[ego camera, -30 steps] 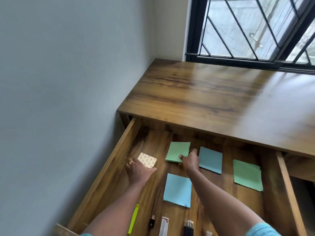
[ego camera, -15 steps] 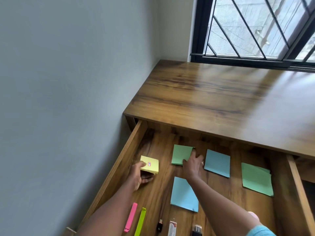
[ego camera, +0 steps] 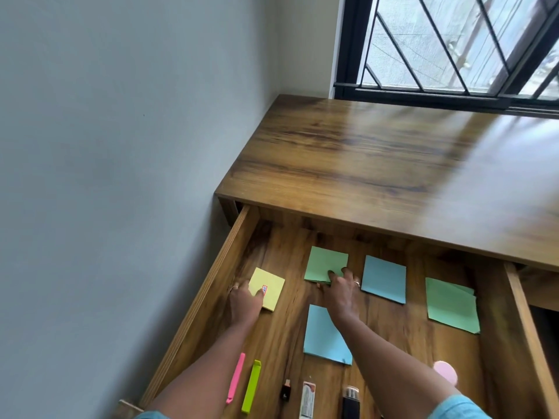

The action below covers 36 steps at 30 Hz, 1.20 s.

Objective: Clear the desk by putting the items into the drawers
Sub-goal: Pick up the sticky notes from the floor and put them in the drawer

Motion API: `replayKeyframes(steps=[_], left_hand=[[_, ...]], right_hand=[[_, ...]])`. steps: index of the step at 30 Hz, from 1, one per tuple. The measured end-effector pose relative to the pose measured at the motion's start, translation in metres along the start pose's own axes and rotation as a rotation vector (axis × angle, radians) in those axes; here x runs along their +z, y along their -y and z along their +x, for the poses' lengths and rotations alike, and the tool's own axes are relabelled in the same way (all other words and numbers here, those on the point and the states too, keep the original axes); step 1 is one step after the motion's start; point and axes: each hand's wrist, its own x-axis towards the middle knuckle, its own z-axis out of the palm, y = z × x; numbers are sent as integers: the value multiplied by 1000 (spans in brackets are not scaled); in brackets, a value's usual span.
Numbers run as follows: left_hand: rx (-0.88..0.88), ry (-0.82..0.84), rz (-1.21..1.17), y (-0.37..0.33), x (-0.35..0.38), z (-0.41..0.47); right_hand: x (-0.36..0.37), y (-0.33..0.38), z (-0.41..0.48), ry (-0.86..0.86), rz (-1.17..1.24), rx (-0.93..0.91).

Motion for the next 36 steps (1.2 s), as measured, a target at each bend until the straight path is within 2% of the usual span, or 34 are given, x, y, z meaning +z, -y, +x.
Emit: replayKeyframes(steps=[6,11,15,20,25,28,30,32,34,35,36], left_hand=[[-15,-6,7,1,6,-7],[8,-29,68,4,5,-12],[45,-103,129,16,4,-24],[46,-237,97,26,-11,-66],[-219,-401,-122,50,-21,-130],[-158,-512,-159,60,-27,-172],[-189,-481,-240,63,-31,-190],[-326,-346,-456,68,-31,-199],[-427,-203,-651,70,-26,-207],[-442,-196,-653,70,-22,-211],[-441,-232,-493,69,-18,-217]], right_hand=[[-7,2,0,34,-151,19],[-14,2,-16,-38,-104,42],[-23,-8,-47,-112,-68,55],[-36,-31,-98,-158,-40,58],[-47,-57,-175,-166,-9,43],[-47,-72,-222,-192,-31,84],[-49,-78,-244,-250,-7,152],[-50,-81,-262,-292,25,223],[-44,-83,-270,-347,166,330],[-42,-82,-273,-379,275,412],[-41,-81,-278,-396,406,501]])
